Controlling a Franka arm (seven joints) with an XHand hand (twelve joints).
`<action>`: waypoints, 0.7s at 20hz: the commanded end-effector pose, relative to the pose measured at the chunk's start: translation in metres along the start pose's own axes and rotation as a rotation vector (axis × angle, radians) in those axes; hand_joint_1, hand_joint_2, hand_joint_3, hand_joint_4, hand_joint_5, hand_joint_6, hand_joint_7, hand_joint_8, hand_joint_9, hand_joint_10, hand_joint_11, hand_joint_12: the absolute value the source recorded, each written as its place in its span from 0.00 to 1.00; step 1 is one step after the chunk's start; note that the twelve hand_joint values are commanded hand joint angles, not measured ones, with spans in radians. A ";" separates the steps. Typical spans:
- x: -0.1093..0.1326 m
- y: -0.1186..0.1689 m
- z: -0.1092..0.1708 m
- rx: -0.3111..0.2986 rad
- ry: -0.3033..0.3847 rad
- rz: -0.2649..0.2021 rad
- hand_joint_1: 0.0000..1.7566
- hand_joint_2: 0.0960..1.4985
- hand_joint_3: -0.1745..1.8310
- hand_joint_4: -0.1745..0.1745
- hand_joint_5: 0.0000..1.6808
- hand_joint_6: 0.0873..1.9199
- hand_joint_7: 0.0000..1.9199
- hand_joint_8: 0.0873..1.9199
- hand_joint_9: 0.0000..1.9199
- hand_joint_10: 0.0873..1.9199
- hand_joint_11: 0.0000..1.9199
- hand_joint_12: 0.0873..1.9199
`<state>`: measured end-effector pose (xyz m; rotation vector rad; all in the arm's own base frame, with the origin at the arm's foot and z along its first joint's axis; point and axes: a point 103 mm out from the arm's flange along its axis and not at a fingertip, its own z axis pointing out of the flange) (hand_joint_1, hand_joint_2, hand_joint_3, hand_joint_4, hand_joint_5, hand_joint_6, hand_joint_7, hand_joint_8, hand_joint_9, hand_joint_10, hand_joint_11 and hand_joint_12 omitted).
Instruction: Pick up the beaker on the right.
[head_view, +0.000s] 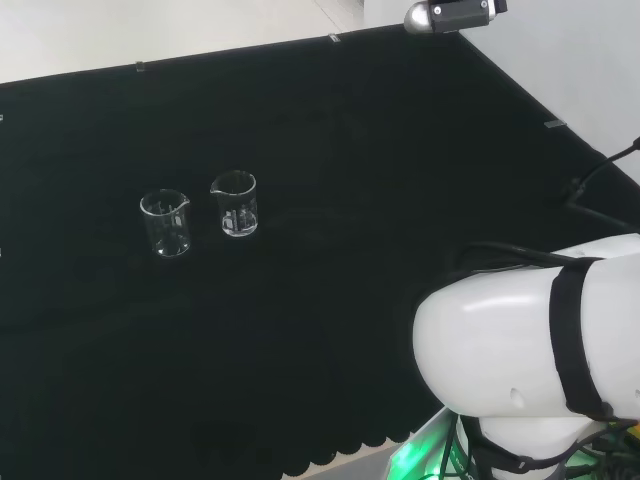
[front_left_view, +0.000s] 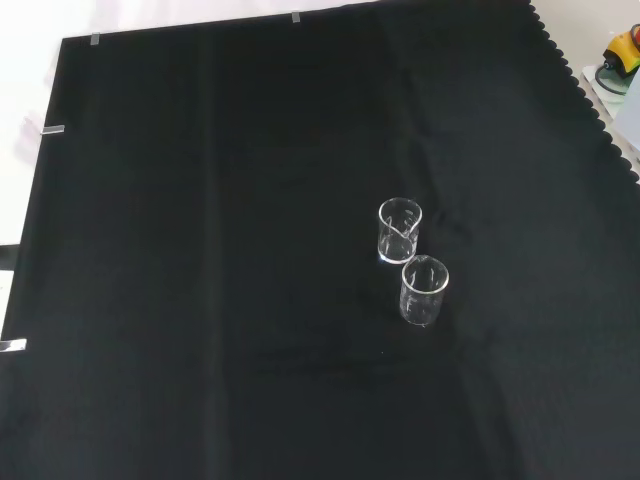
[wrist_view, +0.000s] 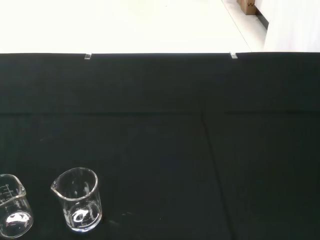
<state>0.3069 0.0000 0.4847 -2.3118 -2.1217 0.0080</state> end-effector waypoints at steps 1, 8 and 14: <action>0.000 -0.001 -0.001 -0.006 -0.007 -0.001 0.05 0.70 0.48 0.37 0.07 0.00 0.04 0.06 0.02 0.22 0.00 0.31; -0.012 0.001 0.000 -0.004 0.011 -0.004 0.00 0.80 0.44 0.35 0.09 0.00 0.04 0.10 0.01 0.28 0.00 0.33; 0.002 0.008 0.009 0.009 -0.012 0.005 0.00 0.80 0.44 0.35 0.09 0.00 0.04 0.10 0.02 0.28 0.00 0.33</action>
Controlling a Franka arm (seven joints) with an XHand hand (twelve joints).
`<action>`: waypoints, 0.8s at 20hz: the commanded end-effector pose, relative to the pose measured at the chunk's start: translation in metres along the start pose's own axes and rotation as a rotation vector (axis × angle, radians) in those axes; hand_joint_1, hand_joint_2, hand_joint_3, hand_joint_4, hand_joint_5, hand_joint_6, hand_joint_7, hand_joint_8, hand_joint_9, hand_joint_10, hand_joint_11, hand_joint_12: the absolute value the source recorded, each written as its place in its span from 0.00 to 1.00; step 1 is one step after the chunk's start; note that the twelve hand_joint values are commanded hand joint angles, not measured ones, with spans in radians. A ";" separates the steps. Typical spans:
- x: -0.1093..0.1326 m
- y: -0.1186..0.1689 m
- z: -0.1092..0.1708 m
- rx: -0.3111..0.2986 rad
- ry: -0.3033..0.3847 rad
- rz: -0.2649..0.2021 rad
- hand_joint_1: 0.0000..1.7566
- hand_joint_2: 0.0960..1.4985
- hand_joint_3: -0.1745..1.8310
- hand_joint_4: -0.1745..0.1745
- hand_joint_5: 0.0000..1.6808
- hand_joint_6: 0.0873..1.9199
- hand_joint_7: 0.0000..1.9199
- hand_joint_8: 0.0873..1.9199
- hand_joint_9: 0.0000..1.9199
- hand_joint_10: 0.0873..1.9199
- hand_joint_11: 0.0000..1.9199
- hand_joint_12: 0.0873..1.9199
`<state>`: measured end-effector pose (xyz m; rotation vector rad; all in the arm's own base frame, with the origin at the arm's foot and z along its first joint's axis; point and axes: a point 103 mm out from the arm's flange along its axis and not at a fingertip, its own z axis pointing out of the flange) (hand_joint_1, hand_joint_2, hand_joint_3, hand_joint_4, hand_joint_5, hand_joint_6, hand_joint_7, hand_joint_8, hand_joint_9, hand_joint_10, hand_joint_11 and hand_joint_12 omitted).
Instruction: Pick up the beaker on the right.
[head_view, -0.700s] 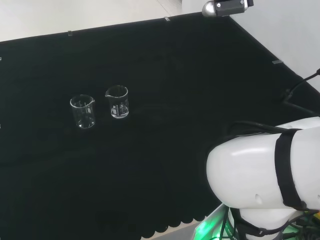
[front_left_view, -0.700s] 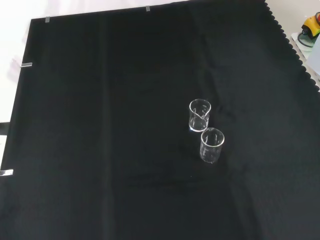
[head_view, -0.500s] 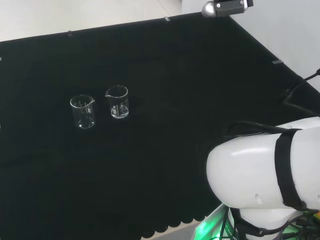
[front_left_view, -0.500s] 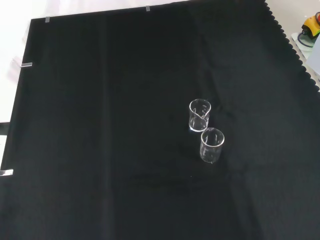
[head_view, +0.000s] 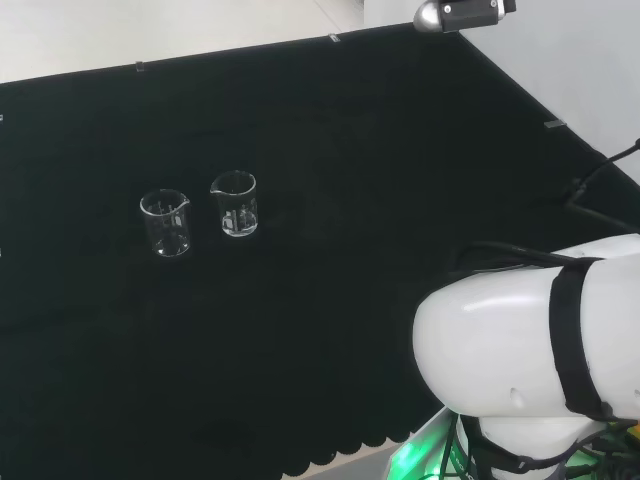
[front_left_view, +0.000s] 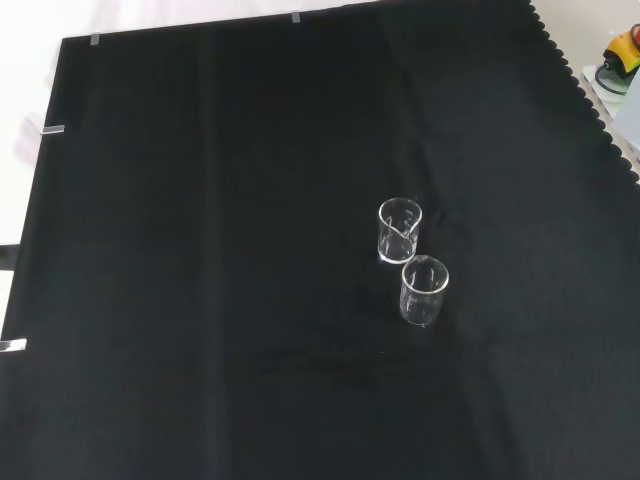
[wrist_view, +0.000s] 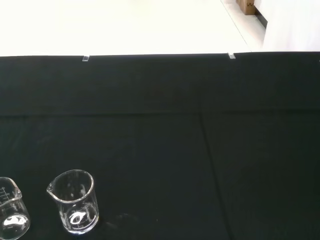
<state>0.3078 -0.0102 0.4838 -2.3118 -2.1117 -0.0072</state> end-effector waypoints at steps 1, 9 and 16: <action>0.012 0.008 0.010 0.013 -0.023 0.004 0.00 0.80 0.44 0.35 0.09 0.00 0.05 0.10 0.02 0.28 0.00 0.33; 0.001 0.036 0.034 0.036 0.000 0.024 0.00 0.80 0.44 0.35 0.10 0.00 0.05 0.11 0.02 0.29 0.00 0.33; 0.025 0.061 0.062 0.073 -0.007 0.051 0.00 0.79 0.43 0.34 0.10 0.00 0.05 0.12 0.02 0.29 0.00 0.33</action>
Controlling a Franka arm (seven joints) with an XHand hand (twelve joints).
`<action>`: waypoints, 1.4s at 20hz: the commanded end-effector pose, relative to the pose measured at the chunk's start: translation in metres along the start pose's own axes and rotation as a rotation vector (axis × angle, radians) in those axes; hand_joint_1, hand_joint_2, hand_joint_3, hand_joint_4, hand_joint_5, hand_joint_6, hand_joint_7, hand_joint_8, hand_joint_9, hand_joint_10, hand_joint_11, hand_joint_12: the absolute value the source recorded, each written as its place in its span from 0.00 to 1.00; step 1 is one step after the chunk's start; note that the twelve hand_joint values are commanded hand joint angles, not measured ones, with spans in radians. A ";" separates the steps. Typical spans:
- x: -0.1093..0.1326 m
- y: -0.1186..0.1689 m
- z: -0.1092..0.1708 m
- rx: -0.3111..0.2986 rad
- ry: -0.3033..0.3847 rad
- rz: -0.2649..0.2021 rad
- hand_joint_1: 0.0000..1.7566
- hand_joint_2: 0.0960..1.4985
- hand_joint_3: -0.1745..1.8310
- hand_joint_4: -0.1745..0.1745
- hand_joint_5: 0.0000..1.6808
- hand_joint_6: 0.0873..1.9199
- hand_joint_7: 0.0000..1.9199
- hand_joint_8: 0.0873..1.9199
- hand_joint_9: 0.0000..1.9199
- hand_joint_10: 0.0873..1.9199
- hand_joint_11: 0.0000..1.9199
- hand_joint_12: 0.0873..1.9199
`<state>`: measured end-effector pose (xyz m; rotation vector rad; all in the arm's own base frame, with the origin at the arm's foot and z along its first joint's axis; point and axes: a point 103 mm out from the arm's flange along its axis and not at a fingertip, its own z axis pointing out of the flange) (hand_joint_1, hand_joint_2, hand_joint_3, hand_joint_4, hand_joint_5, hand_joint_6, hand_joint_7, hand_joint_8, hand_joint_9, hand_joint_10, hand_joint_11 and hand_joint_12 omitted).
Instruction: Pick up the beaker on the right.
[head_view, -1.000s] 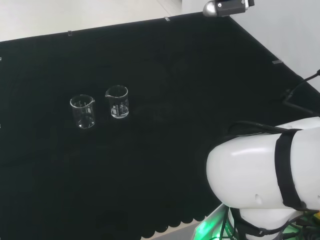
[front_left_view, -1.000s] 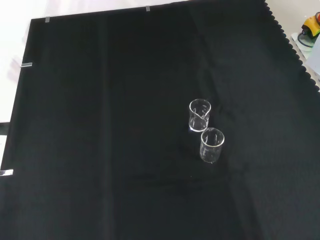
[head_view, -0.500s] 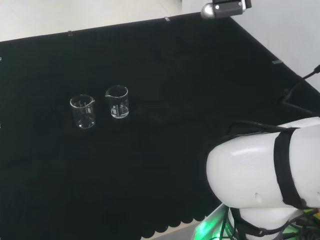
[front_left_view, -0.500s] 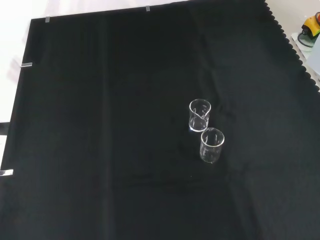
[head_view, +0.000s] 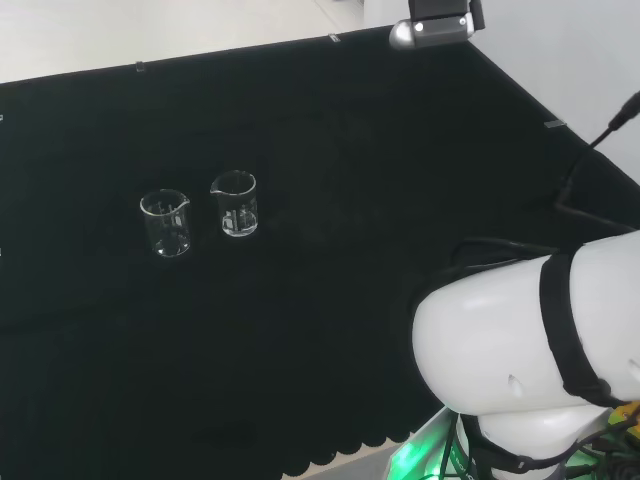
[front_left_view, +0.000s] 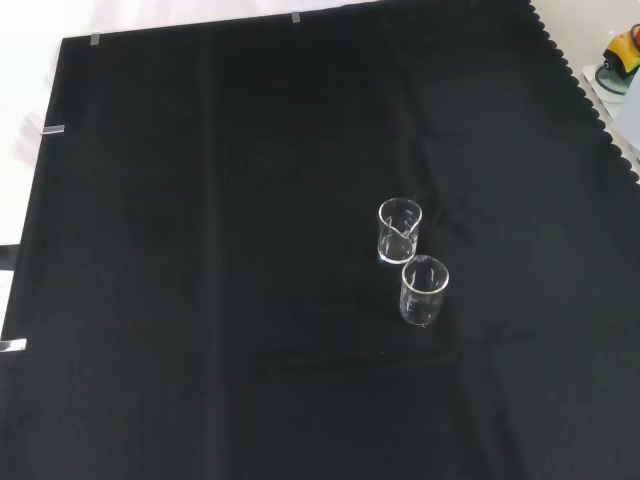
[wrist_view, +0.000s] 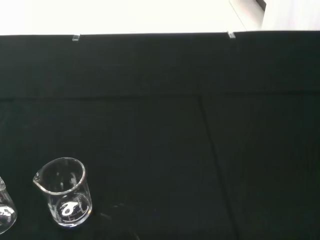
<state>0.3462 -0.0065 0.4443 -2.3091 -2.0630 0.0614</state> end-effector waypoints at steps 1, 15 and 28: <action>0.026 0.027 0.026 0.026 0.003 0.034 0.00 0.79 0.43 0.34 0.10 0.00 0.05 0.12 0.02 0.29 0.00 0.33; 0.117 0.065 0.088 0.076 0.064 0.023 0.11 0.68 0.47 0.33 0.10 0.00 0.03 0.20 0.02 0.31 0.00 0.36; 0.040 0.116 0.145 0.143 0.144 -0.010 0.22 0.55 0.52 0.31 0.09 0.00 0.02 0.25 0.02 0.32 0.00 0.38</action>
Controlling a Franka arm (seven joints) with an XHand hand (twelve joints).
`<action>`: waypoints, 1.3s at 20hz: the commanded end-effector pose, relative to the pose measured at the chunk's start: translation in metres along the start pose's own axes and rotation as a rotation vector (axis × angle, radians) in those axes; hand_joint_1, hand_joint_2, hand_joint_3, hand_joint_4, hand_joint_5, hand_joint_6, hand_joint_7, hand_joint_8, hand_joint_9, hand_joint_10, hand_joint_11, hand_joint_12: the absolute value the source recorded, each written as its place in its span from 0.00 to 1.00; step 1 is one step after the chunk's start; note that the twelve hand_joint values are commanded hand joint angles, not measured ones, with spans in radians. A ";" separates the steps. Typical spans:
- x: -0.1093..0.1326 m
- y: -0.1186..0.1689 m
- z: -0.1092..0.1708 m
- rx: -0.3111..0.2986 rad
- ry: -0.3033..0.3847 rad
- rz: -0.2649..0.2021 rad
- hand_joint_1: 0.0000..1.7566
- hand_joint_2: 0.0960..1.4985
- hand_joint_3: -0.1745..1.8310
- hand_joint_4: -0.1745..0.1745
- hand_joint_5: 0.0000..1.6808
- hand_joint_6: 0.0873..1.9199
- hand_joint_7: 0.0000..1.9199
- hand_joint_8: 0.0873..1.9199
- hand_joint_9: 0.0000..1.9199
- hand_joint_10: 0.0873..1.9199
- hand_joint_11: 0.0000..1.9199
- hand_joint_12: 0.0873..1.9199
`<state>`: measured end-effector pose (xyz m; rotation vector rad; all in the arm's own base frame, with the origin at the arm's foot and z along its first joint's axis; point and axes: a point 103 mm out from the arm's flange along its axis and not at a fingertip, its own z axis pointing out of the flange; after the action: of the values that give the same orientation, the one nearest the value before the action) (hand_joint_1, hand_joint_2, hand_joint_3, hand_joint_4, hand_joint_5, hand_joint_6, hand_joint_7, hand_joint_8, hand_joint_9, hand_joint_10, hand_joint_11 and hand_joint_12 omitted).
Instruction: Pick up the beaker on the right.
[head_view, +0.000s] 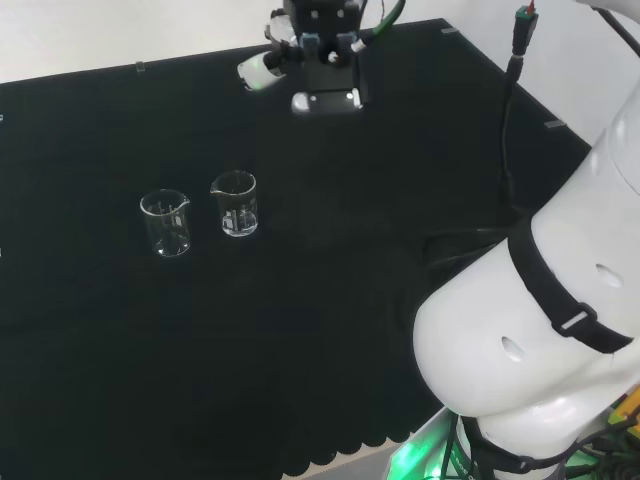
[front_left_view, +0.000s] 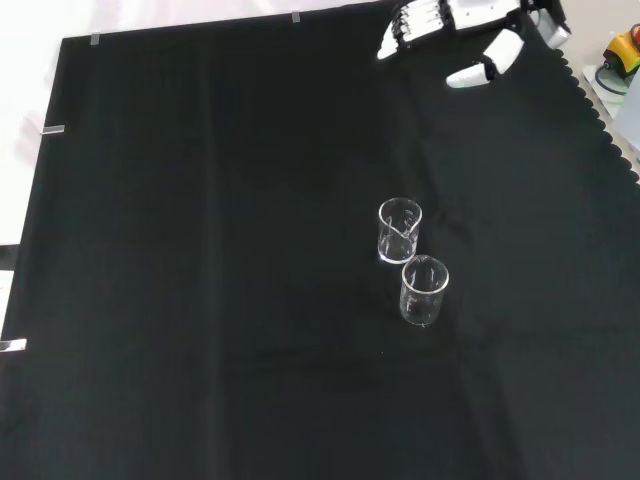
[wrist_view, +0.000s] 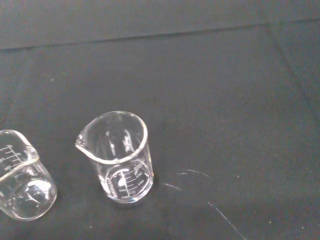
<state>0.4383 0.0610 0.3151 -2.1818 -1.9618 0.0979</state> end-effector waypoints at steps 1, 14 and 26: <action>-0.041 0.029 0.018 0.007 0.067 -0.005 0.22 0.54 0.52 0.31 0.09 0.00 0.02 0.25 0.03 0.32 0.00 0.38; -0.035 0.054 0.074 0.077 0.181 -0.085 0.37 0.31 0.58 0.30 0.10 0.00 0.02 0.28 0.05 0.34 0.00 0.47; -0.050 0.071 0.117 0.135 0.271 -0.159 0.42 0.23 0.61 0.31 0.15 0.00 0.08 0.31 0.10 0.34 0.00 0.54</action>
<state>0.4710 0.0121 0.2067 -1.9319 -1.8968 -0.0248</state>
